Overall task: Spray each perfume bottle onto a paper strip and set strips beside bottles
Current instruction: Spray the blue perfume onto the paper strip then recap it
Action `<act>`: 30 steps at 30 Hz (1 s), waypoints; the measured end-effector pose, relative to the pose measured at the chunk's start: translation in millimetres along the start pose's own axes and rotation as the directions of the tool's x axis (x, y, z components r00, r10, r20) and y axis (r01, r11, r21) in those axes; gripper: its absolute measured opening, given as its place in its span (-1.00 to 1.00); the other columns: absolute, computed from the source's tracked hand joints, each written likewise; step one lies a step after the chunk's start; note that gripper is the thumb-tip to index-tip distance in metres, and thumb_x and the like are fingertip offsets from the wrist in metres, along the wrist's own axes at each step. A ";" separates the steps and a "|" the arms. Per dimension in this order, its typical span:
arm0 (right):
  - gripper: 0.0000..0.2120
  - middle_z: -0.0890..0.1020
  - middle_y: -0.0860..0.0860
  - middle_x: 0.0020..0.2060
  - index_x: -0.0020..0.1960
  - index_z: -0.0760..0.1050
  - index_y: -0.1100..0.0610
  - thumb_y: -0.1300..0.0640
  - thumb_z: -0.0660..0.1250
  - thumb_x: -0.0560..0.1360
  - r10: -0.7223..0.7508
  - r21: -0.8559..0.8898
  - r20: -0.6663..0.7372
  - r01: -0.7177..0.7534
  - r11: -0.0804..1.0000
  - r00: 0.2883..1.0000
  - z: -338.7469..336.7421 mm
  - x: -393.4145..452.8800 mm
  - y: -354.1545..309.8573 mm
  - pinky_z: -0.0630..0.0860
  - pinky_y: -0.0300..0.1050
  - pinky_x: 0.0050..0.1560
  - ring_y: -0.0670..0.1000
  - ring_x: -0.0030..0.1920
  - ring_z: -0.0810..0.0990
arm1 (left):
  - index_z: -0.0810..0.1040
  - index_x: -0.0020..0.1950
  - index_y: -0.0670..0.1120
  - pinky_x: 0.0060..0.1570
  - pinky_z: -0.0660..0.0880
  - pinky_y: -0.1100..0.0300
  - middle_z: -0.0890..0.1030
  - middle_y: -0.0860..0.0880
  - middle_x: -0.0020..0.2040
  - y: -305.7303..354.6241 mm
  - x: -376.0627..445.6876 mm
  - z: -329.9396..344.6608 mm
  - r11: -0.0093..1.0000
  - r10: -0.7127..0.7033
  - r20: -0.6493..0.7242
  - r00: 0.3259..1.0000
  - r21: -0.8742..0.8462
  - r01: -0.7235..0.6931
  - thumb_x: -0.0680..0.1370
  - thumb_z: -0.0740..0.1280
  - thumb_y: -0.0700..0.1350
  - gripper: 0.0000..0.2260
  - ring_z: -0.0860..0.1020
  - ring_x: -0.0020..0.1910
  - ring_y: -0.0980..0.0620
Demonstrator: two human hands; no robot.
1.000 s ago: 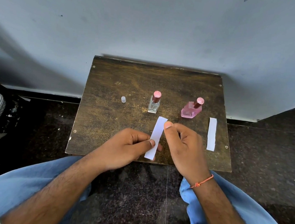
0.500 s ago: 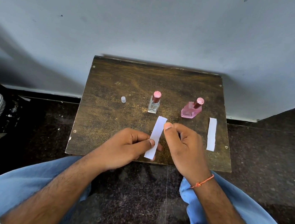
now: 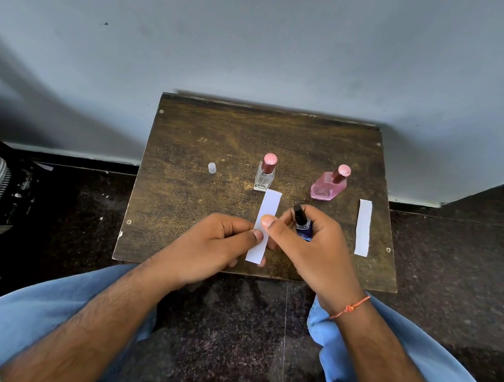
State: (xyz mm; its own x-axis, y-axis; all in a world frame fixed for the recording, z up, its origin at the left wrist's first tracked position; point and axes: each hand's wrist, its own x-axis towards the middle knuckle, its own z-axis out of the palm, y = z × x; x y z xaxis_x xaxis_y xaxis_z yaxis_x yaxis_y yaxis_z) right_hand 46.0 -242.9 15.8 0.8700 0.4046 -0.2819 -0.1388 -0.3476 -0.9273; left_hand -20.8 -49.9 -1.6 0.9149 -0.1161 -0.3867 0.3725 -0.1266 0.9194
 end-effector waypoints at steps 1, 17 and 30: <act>-0.80 0.75 0.09 -0.28 -0.06 0.64 0.19 0.07 0.57 0.57 0.012 0.057 0.008 -0.012 0.998 1.000 0.1 -0.6 -0.2 0.57 -0.27 -0.16 -0.10 -0.27 0.67 | 0.78 -0.05 -0.05 -0.32 0.33 0.24 0.62 0.07 -0.32 1.0 -0.2 -0.1 1.000 -0.001 0.002 1.000 -0.009 0.002 0.76 0.26 -0.08 -0.67 0.40 -0.34 0.08; -0.97 0.50 -0.27 -0.57 0.00 0.69 0.25 0.29 0.48 0.62 0.114 0.214 -0.030 -0.105 0.971 0.993 18.2 2.8 2.2 0.35 -0.46 -0.50 -0.25 -0.53 0.50 | 0.76 0.00 0.04 -0.31 0.38 0.19 0.61 -0.01 -0.33 -4.3 -8.0 -28.4 0.995 0.008 -0.123 0.992 0.105 0.005 0.68 0.42 0.01 -0.86 0.48 -0.38 0.07; -0.86 0.80 -0.08 -0.19 -0.16 0.76 0.02 0.19 0.56 0.56 0.138 0.122 -0.131 -0.122 0.985 0.982 66.4 13.0 1.3 0.62 -0.10 0.02 -0.15 -0.12 0.73 | 0.80 -0.09 0.10 -0.32 0.37 0.29 0.64 0.07 -0.38 -11.7 -12.4 -56.2 0.987 -0.024 -0.316 0.948 0.144 0.073 0.56 0.55 0.06 -0.92 0.44 -0.40 0.19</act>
State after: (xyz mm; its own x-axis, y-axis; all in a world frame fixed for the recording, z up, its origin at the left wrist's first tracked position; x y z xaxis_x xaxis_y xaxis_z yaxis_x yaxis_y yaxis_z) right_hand 25.8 -181.9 -5.4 0.8971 0.2383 -0.3721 -0.3004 -0.2885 -0.9091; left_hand -27.7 8.4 -3.5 0.9081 0.2045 -0.3655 0.4117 -0.2757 0.8686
